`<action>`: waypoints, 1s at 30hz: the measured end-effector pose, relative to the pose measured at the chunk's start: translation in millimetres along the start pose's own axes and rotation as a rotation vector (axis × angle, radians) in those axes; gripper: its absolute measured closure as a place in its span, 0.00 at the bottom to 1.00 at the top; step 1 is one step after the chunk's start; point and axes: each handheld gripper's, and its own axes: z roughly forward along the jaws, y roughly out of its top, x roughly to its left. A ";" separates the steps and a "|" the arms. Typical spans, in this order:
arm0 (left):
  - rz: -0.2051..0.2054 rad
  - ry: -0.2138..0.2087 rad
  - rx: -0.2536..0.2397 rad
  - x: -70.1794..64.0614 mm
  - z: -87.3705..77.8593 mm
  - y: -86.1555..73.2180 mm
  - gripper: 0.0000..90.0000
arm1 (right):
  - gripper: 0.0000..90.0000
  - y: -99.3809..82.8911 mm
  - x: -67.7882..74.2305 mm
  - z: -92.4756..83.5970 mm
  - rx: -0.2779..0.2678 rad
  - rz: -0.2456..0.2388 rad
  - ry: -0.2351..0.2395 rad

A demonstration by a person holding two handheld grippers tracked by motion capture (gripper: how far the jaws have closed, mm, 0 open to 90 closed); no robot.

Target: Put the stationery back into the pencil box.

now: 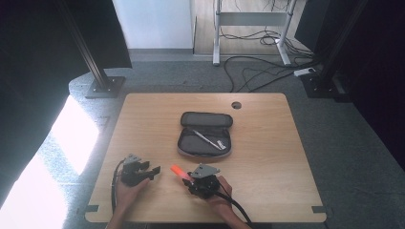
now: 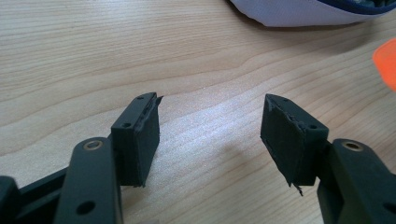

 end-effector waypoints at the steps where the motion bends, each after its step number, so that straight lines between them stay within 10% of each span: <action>1: 0.000 0.000 0.000 0.0 0.0 0.0 0.42 | 0.73 0.2 -0.9 -0.8 -0.002 0.002 -0.001; 30: -0.003 -0.002 -0.001 0.3 0.0 0.0 0.42 | 0.73 3.1 -26.6 -14.5 -0.040 0.041 -0.043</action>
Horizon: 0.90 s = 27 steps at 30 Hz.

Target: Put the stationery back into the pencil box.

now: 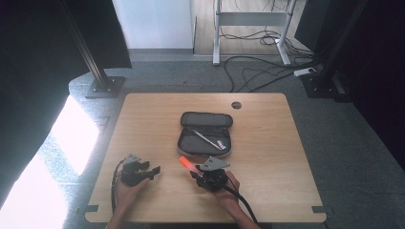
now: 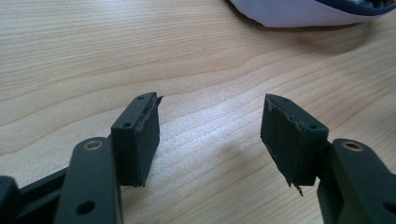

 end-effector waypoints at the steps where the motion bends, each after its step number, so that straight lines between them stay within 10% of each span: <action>1: 0.000 0.000 0.000 0.0 0.0 0.0 0.42 | 0.73 0.1 -1.3 -0.3 -0.001 0.001 0.000; 27: -0.005 -0.007 -0.002 1.2 -0.2 0.0 0.42 | 0.73 6.1 -30.3 2.5 -0.017 0.028 -0.033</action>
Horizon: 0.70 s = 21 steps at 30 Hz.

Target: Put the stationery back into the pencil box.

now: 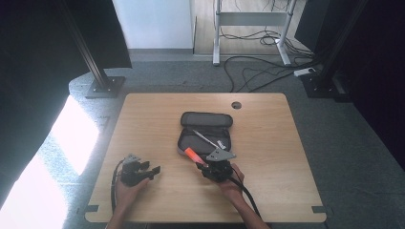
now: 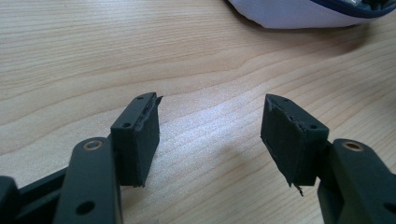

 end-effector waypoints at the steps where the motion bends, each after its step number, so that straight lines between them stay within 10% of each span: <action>1: 0.000 0.000 0.000 -0.1 0.0 0.0 0.42 | 0.73 1.0 -1.1 0.2 -0.005 -0.001 -0.001; 21: 0.000 0.002 0.000 -0.3 0.1 0.0 0.42 | 0.73 14.9 -20.4 5.3 -0.018 0.010 -0.004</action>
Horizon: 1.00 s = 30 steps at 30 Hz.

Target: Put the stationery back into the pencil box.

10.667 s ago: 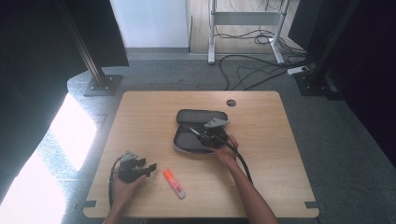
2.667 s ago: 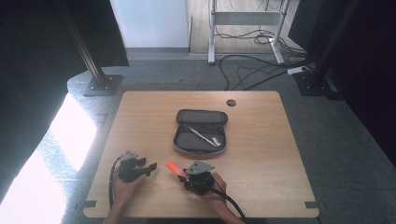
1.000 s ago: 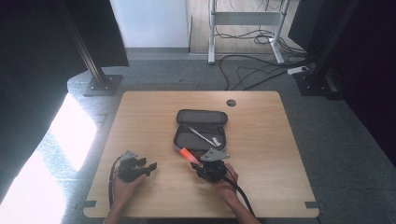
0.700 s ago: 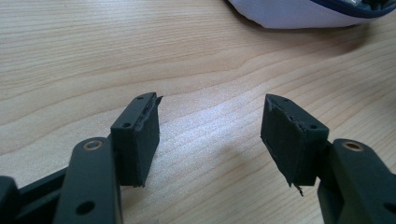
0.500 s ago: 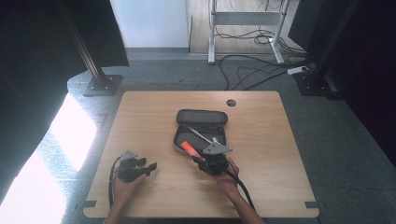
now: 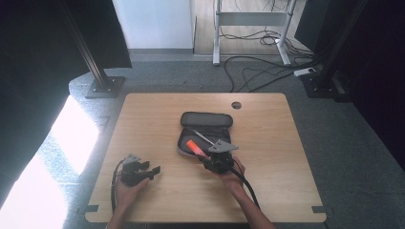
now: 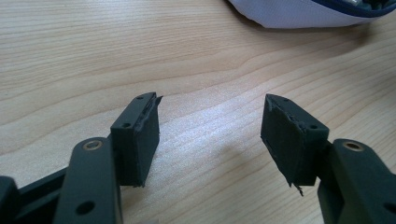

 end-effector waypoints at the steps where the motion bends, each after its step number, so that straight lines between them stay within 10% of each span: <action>1: 0.000 0.000 0.000 0.0 0.0 0.0 0.42 | 0.73 0.6 -0.5 0.4 0.000 0.000 -0.001; 30: -0.002 -0.006 0.001 0.5 -0.1 0.0 0.41 | 0.73 13.3 -23.6 21.0 0.034 -0.011 -0.026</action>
